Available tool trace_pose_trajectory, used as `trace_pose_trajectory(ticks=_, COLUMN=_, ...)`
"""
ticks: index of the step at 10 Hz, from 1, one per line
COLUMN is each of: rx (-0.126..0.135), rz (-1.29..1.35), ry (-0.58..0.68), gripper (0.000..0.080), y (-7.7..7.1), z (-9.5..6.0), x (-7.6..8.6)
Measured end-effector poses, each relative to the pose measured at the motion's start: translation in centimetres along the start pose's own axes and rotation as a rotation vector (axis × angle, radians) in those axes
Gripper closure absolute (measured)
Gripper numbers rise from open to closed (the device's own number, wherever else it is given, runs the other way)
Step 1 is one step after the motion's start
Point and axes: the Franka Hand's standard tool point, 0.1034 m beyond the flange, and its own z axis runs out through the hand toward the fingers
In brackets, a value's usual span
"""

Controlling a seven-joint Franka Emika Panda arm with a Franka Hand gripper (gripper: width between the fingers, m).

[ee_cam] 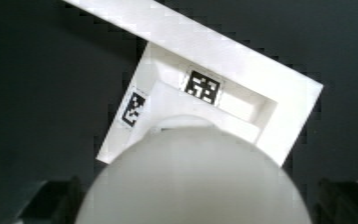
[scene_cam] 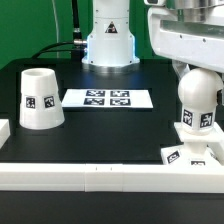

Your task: Assemble lamp

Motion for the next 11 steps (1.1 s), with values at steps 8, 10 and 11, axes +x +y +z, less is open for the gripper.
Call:
trace_pose_trajectory(ticks=8, rx=-0.036, rz=-0.634, ry=-0.01, gripper=0.0101, y=0.53, z=0.11, x=-0.06)
trace_pose_trajectory(ticks=10, rx=-0.041, rz=-0.777, ry=-0.007, gripper=0.0101, y=0.55, z=0.06, x=0.0)
trace_pose_trajectory(ticks=11, rx=-0.067, rz=-0.966, ry=0.014, gripper=0.0101, y=0.57, z=-0.14, x=0.2)
